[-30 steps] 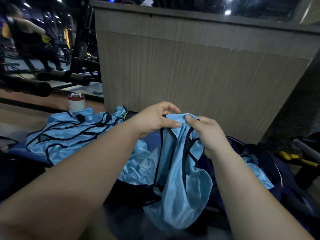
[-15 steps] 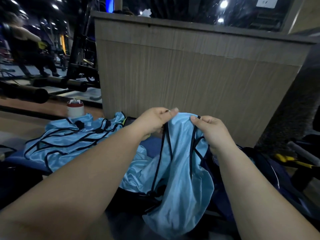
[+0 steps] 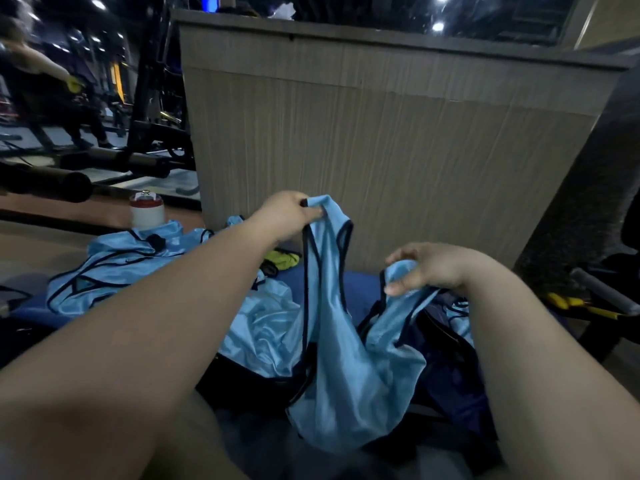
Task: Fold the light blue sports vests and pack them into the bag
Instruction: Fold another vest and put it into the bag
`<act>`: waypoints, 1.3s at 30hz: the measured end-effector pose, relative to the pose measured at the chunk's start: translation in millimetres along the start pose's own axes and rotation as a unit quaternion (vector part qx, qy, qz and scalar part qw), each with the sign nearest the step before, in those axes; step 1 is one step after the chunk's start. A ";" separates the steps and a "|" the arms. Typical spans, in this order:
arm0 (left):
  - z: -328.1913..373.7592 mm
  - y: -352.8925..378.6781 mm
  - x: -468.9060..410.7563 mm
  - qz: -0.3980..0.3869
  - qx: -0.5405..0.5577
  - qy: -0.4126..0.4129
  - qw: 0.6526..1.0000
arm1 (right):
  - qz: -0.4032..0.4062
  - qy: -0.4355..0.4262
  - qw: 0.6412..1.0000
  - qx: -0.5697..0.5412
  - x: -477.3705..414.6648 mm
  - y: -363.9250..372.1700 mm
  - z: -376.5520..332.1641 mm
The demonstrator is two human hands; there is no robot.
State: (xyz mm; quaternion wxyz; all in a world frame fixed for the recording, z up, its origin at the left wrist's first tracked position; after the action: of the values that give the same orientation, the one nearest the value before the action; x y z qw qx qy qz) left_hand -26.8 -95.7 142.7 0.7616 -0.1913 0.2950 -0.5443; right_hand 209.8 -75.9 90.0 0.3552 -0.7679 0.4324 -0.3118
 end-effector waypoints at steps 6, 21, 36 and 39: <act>-55.8 -41.3 -6.5 0.063 -0.157 -0.105 0.980 | 0.026 0.145 0.966 0.215 2.1 -7.2 33.7; -12.4 -20.5 9.6 0.029 -0.155 0.135 0.978 | 0.404 0.114 0.907 0.027 21.7 -43.5 55.8; -34.6 -47.9 -2.4 0.140 -0.243 -0.034 0.959 | 0.439 -0.148 0.752 -0.469 51.8 -58.4 9.4; -24.1 -64.2 3.5 0.153 0.153 -0.048 0.975 | 0.477 -0.190 0.744 -0.428 66.7 -65.6 2.1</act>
State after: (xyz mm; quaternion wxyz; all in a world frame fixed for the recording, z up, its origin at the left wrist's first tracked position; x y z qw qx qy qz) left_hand -87.8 -119.8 163.0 0.8697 -0.0511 0.1971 -0.4497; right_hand 269.3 -109.8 153.7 0.1669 -0.5765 0.7535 0.2684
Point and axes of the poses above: each hand's wrist, its own x-axis away from the middle knuckle, its own y-axis out of the palm, z = x × y, the point moved 10 cm from there along -x, towards the middle knuckle, and after that the axes turned 3 degrees about -y, right-handed, at the moved point
